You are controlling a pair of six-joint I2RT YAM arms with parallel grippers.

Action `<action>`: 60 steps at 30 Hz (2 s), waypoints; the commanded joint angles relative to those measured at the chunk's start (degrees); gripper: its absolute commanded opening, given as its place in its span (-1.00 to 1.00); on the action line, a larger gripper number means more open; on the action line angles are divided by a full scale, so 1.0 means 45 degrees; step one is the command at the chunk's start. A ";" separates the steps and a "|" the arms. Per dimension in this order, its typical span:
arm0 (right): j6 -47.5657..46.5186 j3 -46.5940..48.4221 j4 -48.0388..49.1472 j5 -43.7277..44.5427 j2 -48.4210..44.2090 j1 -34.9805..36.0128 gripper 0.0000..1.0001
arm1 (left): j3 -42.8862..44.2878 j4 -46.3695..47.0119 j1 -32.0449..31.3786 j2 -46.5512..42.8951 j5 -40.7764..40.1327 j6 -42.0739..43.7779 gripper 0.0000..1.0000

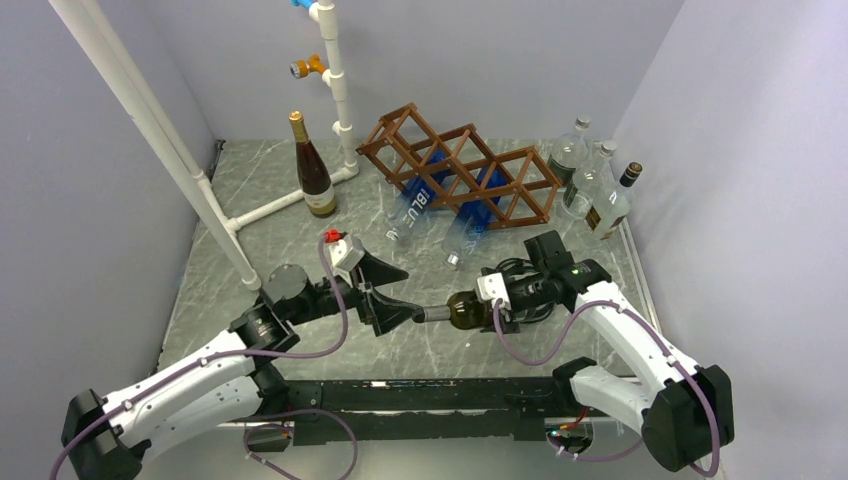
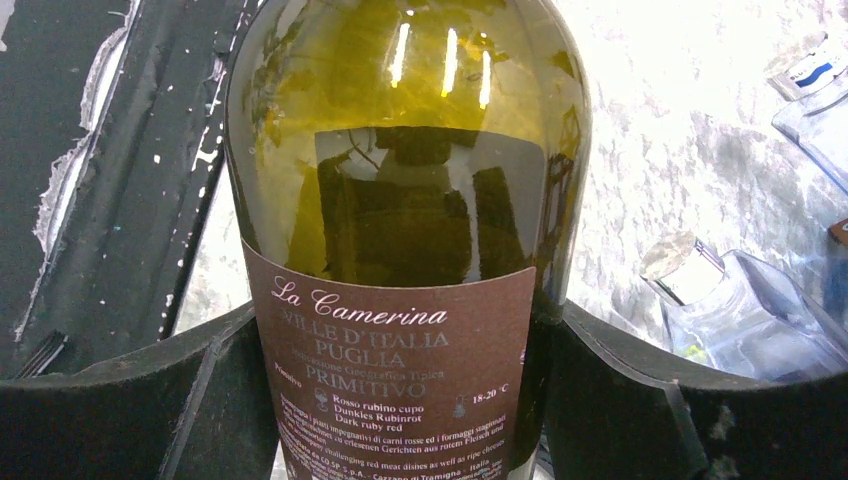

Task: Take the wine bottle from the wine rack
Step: Place the wine bottle at the center of the board.

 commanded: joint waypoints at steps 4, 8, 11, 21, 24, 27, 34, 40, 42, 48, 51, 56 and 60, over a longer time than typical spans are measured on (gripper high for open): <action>0.0584 0.0343 0.0613 -0.1909 -0.0285 -0.0388 -0.96 | -0.1643 0.2704 0.0025 -0.1769 -0.0861 0.1005 0.99; 0.1014 0.0392 0.0757 -0.2333 -0.0209 -0.0583 -0.96 | -0.3200 0.4891 0.0026 -0.2878 -0.0470 0.1751 0.99; 0.1304 0.0444 0.0873 -0.2643 -0.0163 -0.0739 -0.96 | -0.4171 0.6529 0.0021 -0.3408 -0.0361 0.2085 0.99; 0.2508 0.0492 0.1452 -0.4277 0.0196 -0.1417 -0.94 | -0.4567 0.9248 -0.0297 -0.1682 -0.0486 0.2753 0.99; 0.2698 0.0475 0.1571 -0.4609 0.0213 -0.1617 -0.94 | -0.4312 0.9885 -0.0604 -0.0779 -0.0732 0.3069 0.99; 0.2782 0.0470 0.1620 -0.4798 0.0171 -0.1757 -0.94 | -0.4014 1.0675 -0.0967 0.0387 -0.1127 0.3219 0.99; 0.2795 0.0431 0.1681 -0.4886 0.0190 -0.1813 -0.94 | -0.3488 1.3058 -0.1502 0.2769 -0.1842 0.3006 0.99; 0.2795 0.0415 0.1699 -0.4888 0.0165 -0.1852 -0.93 | -0.3022 1.4445 -0.1804 0.4326 -0.2389 0.2803 0.99; 0.2795 0.0411 0.1701 -0.4898 0.0160 -0.1871 -0.93 | -0.2925 1.4942 -0.1898 0.4786 -0.2564 0.2741 0.99; 0.2783 0.0411 0.1701 -0.4901 0.0170 -0.1891 -0.93 | -0.2381 1.6479 -0.2174 0.6446 -0.2967 0.2559 0.99; 0.2776 0.0413 0.1687 -0.4928 0.0151 -0.1911 -0.93 | -0.2128 1.7168 -0.2258 0.7166 -0.3137 0.2352 0.98; 0.2757 0.0412 0.1681 -0.4946 0.0180 -0.1940 -0.93 | -0.1760 1.7468 -0.2358 0.7920 -0.3287 0.2228 0.98; 0.2758 0.0402 0.1681 -0.4933 0.0188 -0.1930 -0.92 | -0.1501 1.7473 -0.2379 0.8207 -0.3380 0.2211 0.94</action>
